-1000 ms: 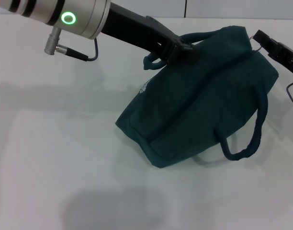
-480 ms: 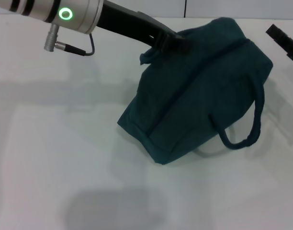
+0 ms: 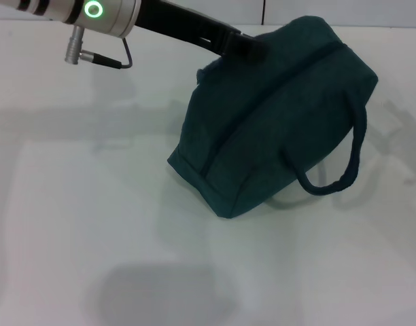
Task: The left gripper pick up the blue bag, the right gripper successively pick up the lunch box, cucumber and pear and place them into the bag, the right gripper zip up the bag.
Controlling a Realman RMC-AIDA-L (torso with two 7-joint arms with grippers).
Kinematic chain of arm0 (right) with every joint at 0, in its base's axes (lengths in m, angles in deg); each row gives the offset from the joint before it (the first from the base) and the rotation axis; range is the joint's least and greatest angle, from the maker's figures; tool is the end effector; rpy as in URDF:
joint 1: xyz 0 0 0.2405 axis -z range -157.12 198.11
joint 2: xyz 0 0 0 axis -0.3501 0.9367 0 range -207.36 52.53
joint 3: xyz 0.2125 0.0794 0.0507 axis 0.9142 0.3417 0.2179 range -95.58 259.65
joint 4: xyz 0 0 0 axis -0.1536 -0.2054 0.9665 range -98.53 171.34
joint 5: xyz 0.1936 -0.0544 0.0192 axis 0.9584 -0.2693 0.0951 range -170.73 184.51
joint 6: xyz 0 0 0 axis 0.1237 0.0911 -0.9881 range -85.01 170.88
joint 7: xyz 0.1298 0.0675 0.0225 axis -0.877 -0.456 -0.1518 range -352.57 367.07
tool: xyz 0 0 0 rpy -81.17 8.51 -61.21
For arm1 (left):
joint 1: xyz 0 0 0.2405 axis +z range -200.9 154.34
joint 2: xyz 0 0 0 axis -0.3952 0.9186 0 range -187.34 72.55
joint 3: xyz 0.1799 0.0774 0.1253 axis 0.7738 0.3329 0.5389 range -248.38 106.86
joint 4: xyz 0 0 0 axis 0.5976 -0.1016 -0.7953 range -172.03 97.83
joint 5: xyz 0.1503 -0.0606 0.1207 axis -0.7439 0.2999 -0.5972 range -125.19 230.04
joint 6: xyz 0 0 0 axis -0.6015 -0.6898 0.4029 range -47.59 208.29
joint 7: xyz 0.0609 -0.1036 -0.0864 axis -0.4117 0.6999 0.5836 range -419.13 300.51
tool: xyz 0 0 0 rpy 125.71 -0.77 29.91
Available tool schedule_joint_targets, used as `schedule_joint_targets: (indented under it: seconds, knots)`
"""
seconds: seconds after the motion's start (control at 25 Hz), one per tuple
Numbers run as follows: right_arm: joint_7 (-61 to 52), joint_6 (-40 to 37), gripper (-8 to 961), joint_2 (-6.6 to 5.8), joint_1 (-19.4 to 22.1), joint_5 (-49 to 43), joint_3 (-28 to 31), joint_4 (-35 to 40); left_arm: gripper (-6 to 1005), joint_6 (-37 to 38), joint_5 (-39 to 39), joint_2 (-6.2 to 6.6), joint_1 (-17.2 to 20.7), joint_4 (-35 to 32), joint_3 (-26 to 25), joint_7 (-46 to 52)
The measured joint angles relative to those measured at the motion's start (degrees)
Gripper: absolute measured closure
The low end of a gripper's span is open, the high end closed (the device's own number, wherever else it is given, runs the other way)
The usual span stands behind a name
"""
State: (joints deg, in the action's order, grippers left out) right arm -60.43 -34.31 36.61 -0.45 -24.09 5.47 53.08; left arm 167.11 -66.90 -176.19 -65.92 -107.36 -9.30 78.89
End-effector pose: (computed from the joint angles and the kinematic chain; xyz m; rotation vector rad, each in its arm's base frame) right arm 0.2779 0.3185 0.0423 -1.8309 0.9549 1.3400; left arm -0.0838 0.3683 0.0349 -2.7866 -0.9215 -0.3993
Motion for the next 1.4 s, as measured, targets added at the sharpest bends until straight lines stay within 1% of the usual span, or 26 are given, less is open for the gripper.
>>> schedule_joint_targets:
  seconds: [0.04, 0.2, 0.32, 0.44, 0.52, 0.6, 0.64, 0.68, 0.72, 0.8, 0.84, 0.88, 0.92, 1.0, 1.12, 1.16, 1.2, 1.24, 1.32, 1.4]
  knots:
    - [0.27, -0.11, 135, -0.05, 0.32, 0.00, 0.01, 0.06, 855, -0.31, -0.02, -0.01, 0.08, 0.00, -0.02, -0.25]
    - [1.33, -1.15, 118, -0.34, 0.66, -0.03, 0.02, -0.02, 849, -1.86, 0.15, -0.17, 0.50, -0.24, -0.49, -2.24]
    - [3.65, -4.07, 106, -0.78, 0.69, -0.05, 0.00, -0.16, 740, -2.84, 2.41, -0.52, 1.42, -0.62, -3.58, -5.77]
    - [6.09, -7.91, 93, -1.70, 0.86, -0.07, -0.01, -0.05, 631, -2.97, 7.15, -0.59, 2.97, -0.69, -7.48, -10.04]
    - [7.47, -10.58, 90, -2.57, 0.96, -0.45, -0.17, 0.19, 530, -2.90, 11.29, -0.56, 4.69, -0.81, -8.97, -13.50]
    - [8.66, -14.25, 91, -3.89, 0.90, -2.34, -0.26, 0.65, 430, -2.65, 16.28, -0.40, 7.42, -1.39, -9.78, -18.16]
    - [9.07, -16.62, 92, -4.79, 0.76, -4.25, -0.22, 1.17, 390, -2.58, 17.75, -0.32, 8.42, -1.59, -9.97, -19.58]
    - [9.40, -18.87, 92, -5.71, 0.61, -6.47, -0.21, 1.99, 351, -1.53, 20.77, -0.04, 11.13, -2.29, -10.13, -22.66]
    - [9.64, -20.81, 93, -6.49, 0.50, -8.42, -0.16, 2.80, 311, -1.14, 21.34, 0.01, 11.57, -2.42, -10.15, -23.41]
    - [10.14, -25.36, 93, -8.02, 0.57, -13.99, 0.00, 5.66, 232, 1.91, 23.87, 0.19, 14.74, -2.72, -10.18, -28.12]
    - [10.22, -26.77, 93, -8.35, 0.90, -16.02, 0.13, 6.95, 192, 3.70, 25.00, 0.22, 16.50, -2.75, -10.21, -30.75]
    - [10.28, -27.68, 93, -8.58, 1.26, -17.63, 0.34, 8.15, 186, 5.48, 25.83, 0.21, 18.19, -2.74, -10.25, -33.10]
    - [10.33, -28.52, 93, -8.67, 1.71, -19.38, 0.48, 9.35, 181, 7.75, 26.78, 0.16, 20.26, -2.75, -10.26, -36.00]
    - [10.41, -29.57, 93, -8.64, 2.55, -23.50, 0.71, 11.31, 175, 10.75, 27.40, 0.02, 22.91, -2.75, -10.28, -39.51]
    - [10.71, -30.07, 93, -7.92, 3.24, -28.11, 0.76, 12.13, 176, 14.52, 27.32, -0.47, 28.40, -2.22, -10.19, -44.46]
    - [11.01, -30.09, 93, -7.48, 3.40, -29.70, 0.72, 12.06, 176, 14.93, 27.18, -0.56, 29.78, -1.68, -10.00, -45.56]
    - [11.93, -29.68, 93, -6.36, 3.86, -32.90, 0.73, 11.70, 176, 15.18, 26.57, -0.66, 32.46, 0.87, -9.37, -48.79]
    - [11.93, -29.68, 93, -6.36, 3.86, -32.90, 0.73, 11.70, 177, 15.18, 26.57, -0.66, 32.46, 0.87, -9.37, -48.79]
    - [12.95, -28.06, 93, -5.33, 4.63, -35.09, 0.73, 11.25, 177, 15.07, 25.39, -0.67, 34.27, 4.92, -9.14, -52.45]
    - [13.85, -25.27, 93, -4.41, 5.74, -36.33, 0.76, 10.62, 178, 14.40, 22.95, -0.67, 35.21, 9.45, -9.50, -55.80]
